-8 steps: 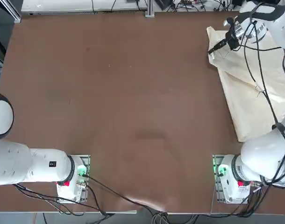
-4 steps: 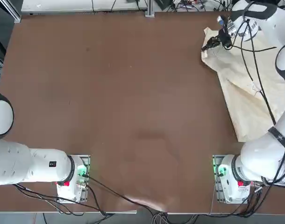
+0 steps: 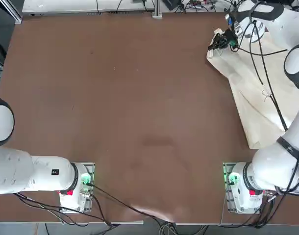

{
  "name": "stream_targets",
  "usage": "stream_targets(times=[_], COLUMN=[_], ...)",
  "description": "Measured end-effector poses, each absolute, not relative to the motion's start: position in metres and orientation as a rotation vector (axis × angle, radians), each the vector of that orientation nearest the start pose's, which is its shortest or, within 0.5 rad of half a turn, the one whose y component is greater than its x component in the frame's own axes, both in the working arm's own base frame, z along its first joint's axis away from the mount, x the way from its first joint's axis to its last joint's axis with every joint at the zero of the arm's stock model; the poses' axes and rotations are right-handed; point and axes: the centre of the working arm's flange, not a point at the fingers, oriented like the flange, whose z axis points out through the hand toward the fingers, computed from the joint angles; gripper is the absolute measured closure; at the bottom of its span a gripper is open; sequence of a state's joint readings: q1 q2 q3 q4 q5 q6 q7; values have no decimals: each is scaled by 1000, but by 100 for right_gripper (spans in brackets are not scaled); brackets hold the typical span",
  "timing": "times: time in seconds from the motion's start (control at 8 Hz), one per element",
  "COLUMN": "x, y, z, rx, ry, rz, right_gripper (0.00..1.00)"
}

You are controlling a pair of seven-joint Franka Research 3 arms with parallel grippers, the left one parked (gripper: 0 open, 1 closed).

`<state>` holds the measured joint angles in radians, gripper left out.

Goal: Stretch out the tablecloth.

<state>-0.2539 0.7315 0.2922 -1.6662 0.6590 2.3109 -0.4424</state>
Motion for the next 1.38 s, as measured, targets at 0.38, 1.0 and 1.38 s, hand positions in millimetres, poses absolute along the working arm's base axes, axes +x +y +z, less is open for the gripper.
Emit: stream_targets(times=[0.38,1.0,1.38], x=[681,705,705], y=[23,66,99], z=[176,198,194], rx=[-2413,-2257,-2145], ry=[320,662,762], rz=[-13,71,138], right_gripper=[98,98,98])
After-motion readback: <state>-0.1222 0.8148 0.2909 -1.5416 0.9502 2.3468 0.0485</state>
